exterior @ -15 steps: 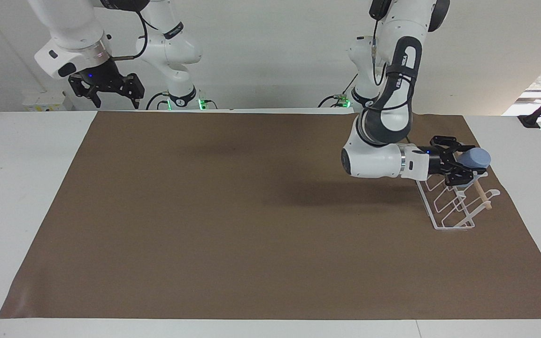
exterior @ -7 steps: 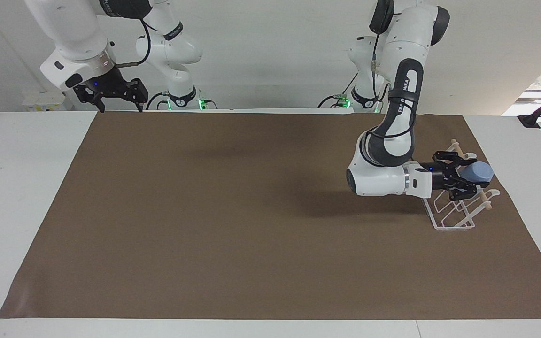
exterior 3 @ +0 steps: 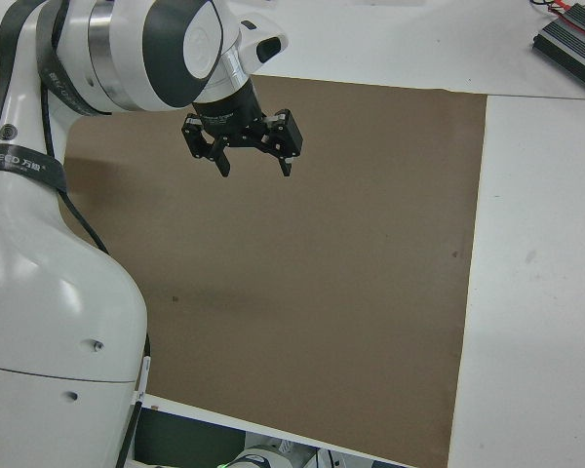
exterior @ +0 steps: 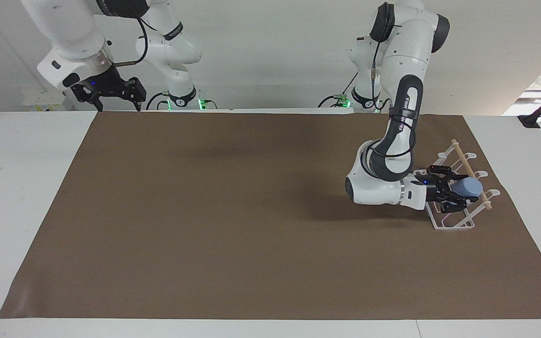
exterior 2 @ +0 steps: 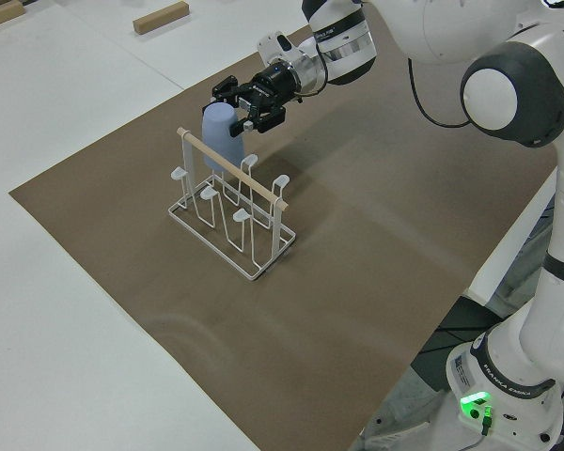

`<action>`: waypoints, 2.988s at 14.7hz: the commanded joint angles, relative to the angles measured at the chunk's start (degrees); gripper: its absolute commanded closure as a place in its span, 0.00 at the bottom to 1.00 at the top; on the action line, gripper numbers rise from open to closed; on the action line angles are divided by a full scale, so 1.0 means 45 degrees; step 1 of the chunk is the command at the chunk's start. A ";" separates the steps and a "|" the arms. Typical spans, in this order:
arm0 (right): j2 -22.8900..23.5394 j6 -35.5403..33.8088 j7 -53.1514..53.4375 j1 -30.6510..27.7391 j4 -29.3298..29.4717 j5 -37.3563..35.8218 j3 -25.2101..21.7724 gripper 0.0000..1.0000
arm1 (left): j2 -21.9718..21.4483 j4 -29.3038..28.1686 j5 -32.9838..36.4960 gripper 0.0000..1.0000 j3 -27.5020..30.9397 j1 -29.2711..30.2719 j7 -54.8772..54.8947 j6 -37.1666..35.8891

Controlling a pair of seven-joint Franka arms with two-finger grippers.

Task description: Hang cup on cup holder

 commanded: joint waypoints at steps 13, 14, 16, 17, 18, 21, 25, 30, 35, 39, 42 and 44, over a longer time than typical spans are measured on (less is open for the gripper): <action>-0.0028 -0.0300 -0.0369 -0.0142 0.0164 0.0121 -0.0003 0.00 | -0.1330 0.1688 -0.2811 0.01 -0.0096 -0.0025 0.3631 -0.0979; -0.0028 -0.0281 -0.0369 -0.0122 0.0164 0.0121 -0.0022 0.00 | -0.1834 0.1688 -0.3821 0.01 -0.0096 0.0034 0.4650 -0.0882; -0.0028 -0.0300 -0.0369 -0.0122 0.0164 0.0121 -0.0022 0.00 | -0.3355 0.1183 -0.5543 0.01 -0.0077 0.0228 0.6447 -0.0358; -0.0028 -0.0300 -0.0369 -0.0122 0.0164 0.0121 -0.0003 0.00 | -0.4175 0.0697 -0.6110 0.01 -0.0115 0.0404 0.7675 -0.0045; -0.0028 -0.0300 -0.0369 -0.0122 0.0164 0.0121 -0.0022 0.00 | -0.4763 0.0324 -0.6870 0.01 -0.0116 0.0425 0.8983 0.0075; -0.0028 -0.0281 -0.0369 -0.0122 0.0164 0.0121 -0.0003 0.00 | -0.6132 -0.0380 -0.9118 0.01 -0.0077 0.0677 1.1919 0.0503; -0.0028 -0.0300 -0.0369 -0.0122 0.0164 0.0121 -0.0003 0.00 | -0.7521 -0.0851 -1.1050 0.03 -0.0018 0.1650 1.7364 0.0602; -0.0028 -0.0300 -0.0369 -0.0122 0.0164 0.0121 -0.0022 0.00 | -0.7835 -0.0755 -1.4426 0.01 0.0312 0.2473 2.3864 0.1209; -0.0028 -0.0300 -0.0369 -0.0122 0.0125 0.0121 -0.0003 0.00 | -0.8012 -0.0248 -1.6989 0.01 0.1212 0.2788 2.7798 0.2903; -0.0028 -0.0300 -0.0369 -0.0122 0.0125 0.0121 -0.0022 0.00 | -0.7855 0.0768 -1.8049 0.01 0.1368 0.2439 2.9132 0.2111; -0.0028 -0.0300 -0.0369 -0.0142 0.0125 0.0121 -0.0022 0.00 | -0.7932 0.1277 -1.8030 0.01 0.2224 0.1717 2.9832 0.1094; -0.0047 -0.0300 -0.0369 -0.0142 0.0125 0.0121 -0.0022 0.00 | -0.8186 0.1258 -1.8030 0.01 0.2540 0.1597 2.9953 0.0818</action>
